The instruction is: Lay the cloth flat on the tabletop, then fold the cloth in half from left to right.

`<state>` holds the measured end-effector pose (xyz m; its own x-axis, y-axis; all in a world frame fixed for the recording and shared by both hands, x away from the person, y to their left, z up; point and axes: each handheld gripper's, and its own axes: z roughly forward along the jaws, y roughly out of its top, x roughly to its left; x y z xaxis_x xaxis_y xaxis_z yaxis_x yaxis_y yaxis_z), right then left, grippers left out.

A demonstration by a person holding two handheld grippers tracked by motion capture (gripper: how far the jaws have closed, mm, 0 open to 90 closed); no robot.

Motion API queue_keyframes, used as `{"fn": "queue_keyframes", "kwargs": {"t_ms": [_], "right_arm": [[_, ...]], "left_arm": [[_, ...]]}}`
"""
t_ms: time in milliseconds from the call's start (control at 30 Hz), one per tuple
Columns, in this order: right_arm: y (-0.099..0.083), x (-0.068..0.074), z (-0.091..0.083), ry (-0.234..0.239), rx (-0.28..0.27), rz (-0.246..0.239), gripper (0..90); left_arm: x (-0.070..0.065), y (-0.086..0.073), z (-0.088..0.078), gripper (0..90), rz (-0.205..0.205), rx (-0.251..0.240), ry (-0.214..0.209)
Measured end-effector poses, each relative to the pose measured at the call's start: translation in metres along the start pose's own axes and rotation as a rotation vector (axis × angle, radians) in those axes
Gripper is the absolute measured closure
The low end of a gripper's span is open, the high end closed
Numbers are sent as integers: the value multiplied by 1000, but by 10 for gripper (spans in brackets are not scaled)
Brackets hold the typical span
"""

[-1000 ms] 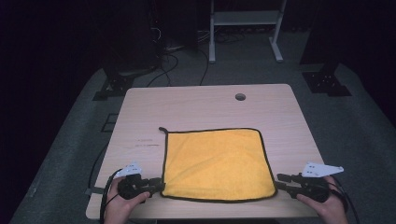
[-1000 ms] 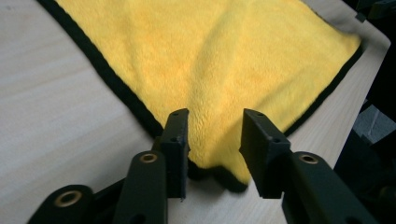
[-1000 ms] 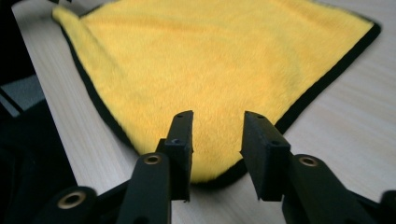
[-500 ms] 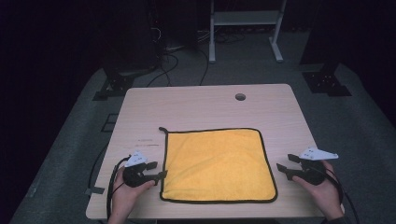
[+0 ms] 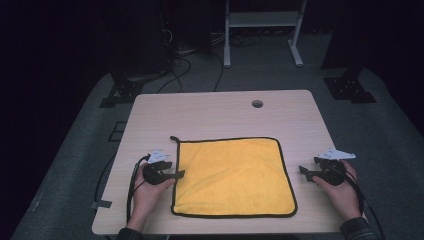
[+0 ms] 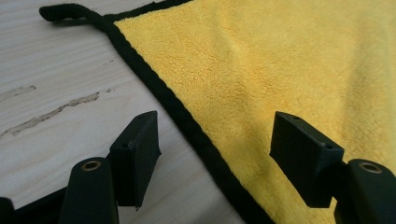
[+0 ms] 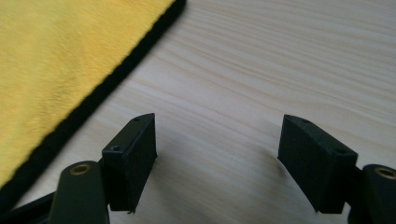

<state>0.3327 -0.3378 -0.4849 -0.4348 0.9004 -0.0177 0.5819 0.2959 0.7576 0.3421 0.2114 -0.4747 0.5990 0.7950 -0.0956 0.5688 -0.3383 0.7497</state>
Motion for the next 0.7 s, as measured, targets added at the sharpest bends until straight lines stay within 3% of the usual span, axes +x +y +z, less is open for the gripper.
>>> {"fn": "queue_keyframes", "kwargs": {"t_ms": [100,200,433,600,700], "right_arm": [[0,-1,0,-16,4,-4,255],[0,-1,0,-17,2,-9,254],[-1,-3,0,-1,9,8,233],[-1,-5,0,7,20,34,208],[-1,-5,0,7,20,34,207]], "left_arm": [[-2,0,6,308,48,10,43],[-2,-1,7,296,71,5,68],[6,1,10,255,50,-4,100],[8,2,12,124,34,18,122],[8,2,12,114,27,19,129]]}}
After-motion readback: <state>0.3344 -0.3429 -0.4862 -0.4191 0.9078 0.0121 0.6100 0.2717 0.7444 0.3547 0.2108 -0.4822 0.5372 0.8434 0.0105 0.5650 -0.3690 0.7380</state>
